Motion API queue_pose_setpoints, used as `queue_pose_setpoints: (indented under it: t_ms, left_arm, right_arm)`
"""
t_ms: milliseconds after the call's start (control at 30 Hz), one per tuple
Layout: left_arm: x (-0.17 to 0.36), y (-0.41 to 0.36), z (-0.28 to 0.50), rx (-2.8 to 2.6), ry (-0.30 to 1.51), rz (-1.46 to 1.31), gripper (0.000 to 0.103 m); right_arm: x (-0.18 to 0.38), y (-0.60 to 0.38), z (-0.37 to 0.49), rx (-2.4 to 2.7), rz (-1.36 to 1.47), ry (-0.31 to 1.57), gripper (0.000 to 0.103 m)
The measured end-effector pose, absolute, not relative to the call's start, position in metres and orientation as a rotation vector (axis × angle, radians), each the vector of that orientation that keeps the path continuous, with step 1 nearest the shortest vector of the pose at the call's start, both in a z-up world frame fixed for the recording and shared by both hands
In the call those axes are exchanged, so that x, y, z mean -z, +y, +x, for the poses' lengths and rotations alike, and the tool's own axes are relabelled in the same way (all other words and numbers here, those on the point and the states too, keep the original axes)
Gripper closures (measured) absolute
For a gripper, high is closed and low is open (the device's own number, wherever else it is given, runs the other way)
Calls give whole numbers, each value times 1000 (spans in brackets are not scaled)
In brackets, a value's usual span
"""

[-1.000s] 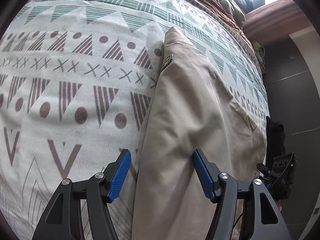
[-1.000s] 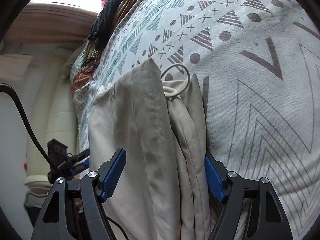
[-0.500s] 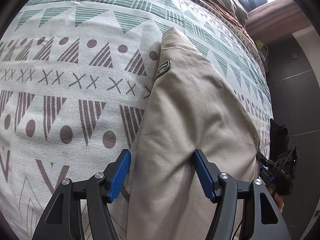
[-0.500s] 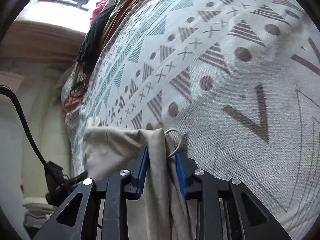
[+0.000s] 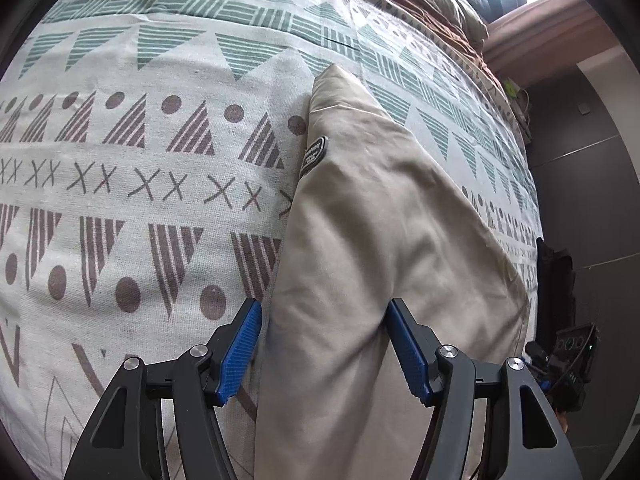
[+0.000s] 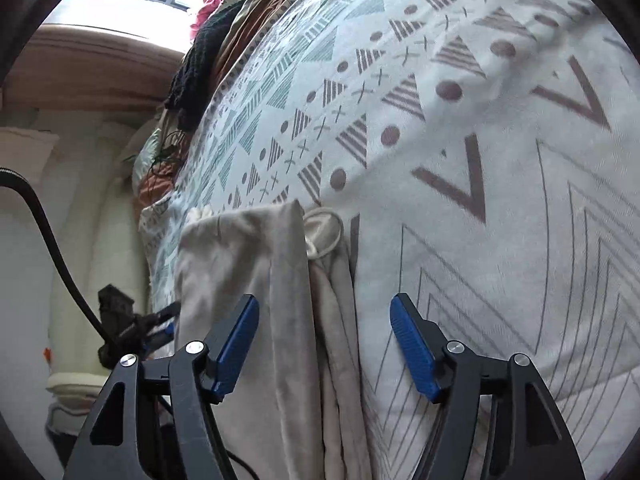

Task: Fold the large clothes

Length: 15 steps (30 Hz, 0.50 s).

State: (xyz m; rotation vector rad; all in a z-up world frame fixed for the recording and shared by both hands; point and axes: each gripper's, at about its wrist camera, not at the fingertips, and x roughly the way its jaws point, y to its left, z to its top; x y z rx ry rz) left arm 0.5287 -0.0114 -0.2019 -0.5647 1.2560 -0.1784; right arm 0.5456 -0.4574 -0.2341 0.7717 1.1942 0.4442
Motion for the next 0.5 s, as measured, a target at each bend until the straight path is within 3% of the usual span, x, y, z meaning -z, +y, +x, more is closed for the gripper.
queue_pose_setpoints:
  t_ms: [367,500]
  left_arm:
    - [196,-17,554,159,1240,-508,37]
    - [196,-23,562,149,1230,-481,48]
  right_arm:
    - [244,-418,583,-552,751,1218,35]
    - [246,-413,594,-576,751,1225,35]
